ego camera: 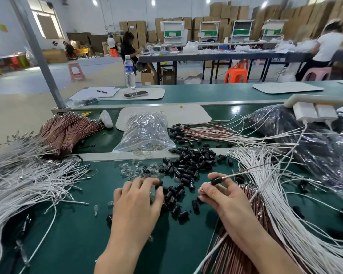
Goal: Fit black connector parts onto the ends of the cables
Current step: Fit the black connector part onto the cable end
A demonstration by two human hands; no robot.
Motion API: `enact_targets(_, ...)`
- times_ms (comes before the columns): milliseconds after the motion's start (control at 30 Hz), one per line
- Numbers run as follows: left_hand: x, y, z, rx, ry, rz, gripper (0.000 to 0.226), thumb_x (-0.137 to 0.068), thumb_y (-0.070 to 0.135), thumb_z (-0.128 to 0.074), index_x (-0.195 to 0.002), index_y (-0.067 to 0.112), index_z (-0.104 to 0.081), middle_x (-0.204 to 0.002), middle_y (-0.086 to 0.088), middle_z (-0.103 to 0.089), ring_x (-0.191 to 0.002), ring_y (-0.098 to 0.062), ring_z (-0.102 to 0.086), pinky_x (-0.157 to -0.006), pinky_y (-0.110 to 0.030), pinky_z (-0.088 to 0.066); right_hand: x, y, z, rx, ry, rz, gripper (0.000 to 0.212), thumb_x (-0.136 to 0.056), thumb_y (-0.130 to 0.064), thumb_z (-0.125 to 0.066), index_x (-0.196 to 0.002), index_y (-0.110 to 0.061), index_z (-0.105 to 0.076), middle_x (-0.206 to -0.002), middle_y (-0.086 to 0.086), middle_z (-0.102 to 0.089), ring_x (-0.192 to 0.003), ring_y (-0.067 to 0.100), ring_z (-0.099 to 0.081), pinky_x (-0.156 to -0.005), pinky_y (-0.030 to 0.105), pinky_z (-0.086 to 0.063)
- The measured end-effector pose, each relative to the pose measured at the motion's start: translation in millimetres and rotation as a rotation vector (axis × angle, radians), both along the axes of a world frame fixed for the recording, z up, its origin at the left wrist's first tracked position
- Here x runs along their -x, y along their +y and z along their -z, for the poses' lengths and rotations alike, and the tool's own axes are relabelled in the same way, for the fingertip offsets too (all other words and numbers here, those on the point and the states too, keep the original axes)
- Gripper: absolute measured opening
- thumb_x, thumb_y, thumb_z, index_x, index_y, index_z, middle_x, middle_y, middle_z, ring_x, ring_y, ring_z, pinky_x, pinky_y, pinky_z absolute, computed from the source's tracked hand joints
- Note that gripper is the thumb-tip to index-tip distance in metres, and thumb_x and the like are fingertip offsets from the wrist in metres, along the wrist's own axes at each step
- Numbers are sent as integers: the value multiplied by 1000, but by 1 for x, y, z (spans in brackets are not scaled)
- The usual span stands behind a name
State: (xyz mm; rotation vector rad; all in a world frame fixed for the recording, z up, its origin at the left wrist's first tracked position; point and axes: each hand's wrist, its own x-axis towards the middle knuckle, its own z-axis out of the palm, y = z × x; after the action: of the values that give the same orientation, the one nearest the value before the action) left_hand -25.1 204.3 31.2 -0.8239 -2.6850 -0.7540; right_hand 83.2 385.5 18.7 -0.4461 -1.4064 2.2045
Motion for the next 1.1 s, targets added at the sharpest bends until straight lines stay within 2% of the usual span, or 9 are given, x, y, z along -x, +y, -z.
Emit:
enact_targets(67,0,1,5,119,-13,-20,33,-99,50,-45,-125,37,-62,-120,15,-61,-114,-12,-51,-96,-31,-28,0,0,0,6,3,-4,38,-72,-11,-76,-108,-8,-65,-83,10,-73,-82,23,-73,-71,24,-59)
enact_targets(200,1,6,10,250,-64,-36,40,-103,54,-33,-134,39,-54,-130,16,-54,-125,-12,-43,-102,-32,-31,1,0,-1,30,10,-6,38,-72,-12,-76,-108,-8,-66,-84,12,-72,-82,24,-73,-71,25,-59)
enact_targets(400,0,6,10,322,-33,-62,39,-107,45,-24,-130,36,-54,-124,15,-55,-115,-14,-44,-92,-29,-35,1,1,-1,68,15,-9,31,-72,-11,-78,-102,-12,-70,-84,14,-72,-81,25,-73,-72,26,-60)
enact_targets(567,3,11,7,362,-69,-83,35,-108,47,-27,-128,35,-53,-125,11,-52,-117,-16,-45,-97,-31,-36,2,0,-2,103,19,-17,33,-72,-10,-78,-103,-10,-69,-83,13,-71,-79,24,-72,-70,26,-60)
enact_targets(767,3,13,11,365,-2,-92,31,-108,46,-28,-122,35,-52,-120,12,-54,-114,-14,-47,-95,-29,-37,1,3,-2,201,41,-36,39,-72,-5,-76,-109,-6,-64,-79,11,-71,-74,21,-72,-66,25,-60)
enact_targets(833,2,11,12,290,55,-63,28,-107,45,-34,-118,36,-58,-113,14,-57,-107,-13,-49,-90,-29,-38,1,6,-1,250,50,-52,39,-73,-3,-75,-110,-6,-64,-81,12,-71,-74,21,-72,-66,26,-60)
enact_targets(933,-5,13,9,-82,112,77,23,-102,37,-49,-110,30,-69,-100,13,-64,-94,-13,-55,-84,-30,-41,1,7,-2,272,52,-66,41,-73,-4,-75,-112,-7,-64,-81,12,-71,-74,20,-72,-66,25,-60)
enact_targets(1033,-21,26,3,-508,-90,248,22,-100,38,-53,-116,36,-67,-105,25,-65,-103,-1,-60,-86,-13,-44,3,5,-4,274,51,-81,44,-70,-7,-77,-112,-8,-63,-81,11,-72,-74,19,-72,-65,24,-59)
enact_targets(1100,-32,35,2,-624,-230,337,22,-99,35,-55,-117,39,-66,-106,26,-65,-104,2,-61,-83,-7,-44,4,4,-4,288,53,-84,44,-69,-7,-78,-110,-8,-64,-80,10,-72,-73,18,-73,-65,23,-59)
